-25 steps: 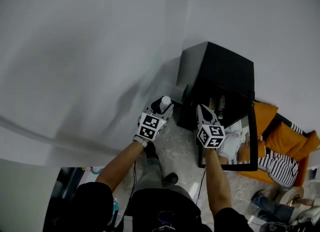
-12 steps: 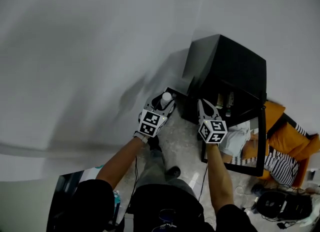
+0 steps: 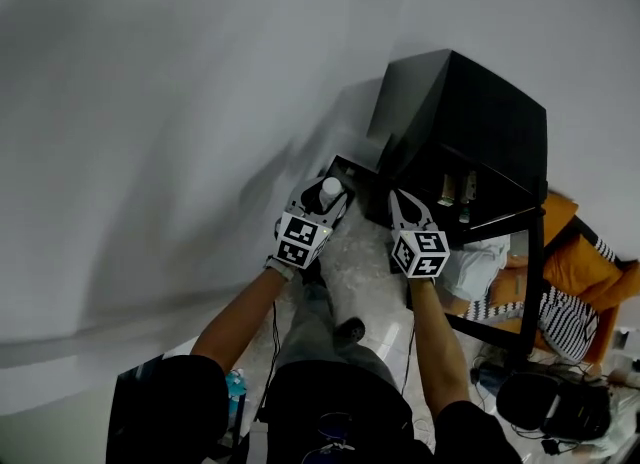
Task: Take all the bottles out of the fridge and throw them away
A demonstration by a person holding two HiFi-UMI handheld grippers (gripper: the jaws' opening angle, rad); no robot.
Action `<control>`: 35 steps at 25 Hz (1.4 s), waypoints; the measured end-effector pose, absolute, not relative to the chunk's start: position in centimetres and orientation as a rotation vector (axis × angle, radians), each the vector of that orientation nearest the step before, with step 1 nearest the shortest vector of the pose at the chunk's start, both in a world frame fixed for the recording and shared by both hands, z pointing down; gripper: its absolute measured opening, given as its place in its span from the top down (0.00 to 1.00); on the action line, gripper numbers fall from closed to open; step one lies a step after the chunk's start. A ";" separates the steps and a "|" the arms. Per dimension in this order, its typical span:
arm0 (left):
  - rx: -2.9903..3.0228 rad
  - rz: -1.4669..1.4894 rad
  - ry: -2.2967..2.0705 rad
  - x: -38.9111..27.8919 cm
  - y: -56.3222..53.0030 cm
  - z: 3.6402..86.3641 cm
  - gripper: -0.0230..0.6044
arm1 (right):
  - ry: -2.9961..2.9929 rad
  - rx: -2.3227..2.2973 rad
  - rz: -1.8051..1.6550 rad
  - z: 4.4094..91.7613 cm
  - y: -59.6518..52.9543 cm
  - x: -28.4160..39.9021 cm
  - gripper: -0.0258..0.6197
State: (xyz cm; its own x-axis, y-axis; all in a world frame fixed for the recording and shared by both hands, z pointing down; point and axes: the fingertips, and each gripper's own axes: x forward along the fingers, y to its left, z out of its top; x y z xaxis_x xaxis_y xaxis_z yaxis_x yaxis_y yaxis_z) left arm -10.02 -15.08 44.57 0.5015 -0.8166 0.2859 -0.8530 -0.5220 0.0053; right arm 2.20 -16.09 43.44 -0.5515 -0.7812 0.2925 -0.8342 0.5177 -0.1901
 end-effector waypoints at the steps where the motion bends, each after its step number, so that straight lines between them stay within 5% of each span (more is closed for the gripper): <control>1: 2.591 0.378 -1.447 -10.2 -15.1 45.0 0.64 | -2.581 1.386 0.468 43.8 -16.2 2.0 0.96; 35: 2.443 0.476 -1.467 -14.0 -19.4 71.4 0.65 | -2.496 1.168 0.560 70.2 -18.4 -3.4 0.96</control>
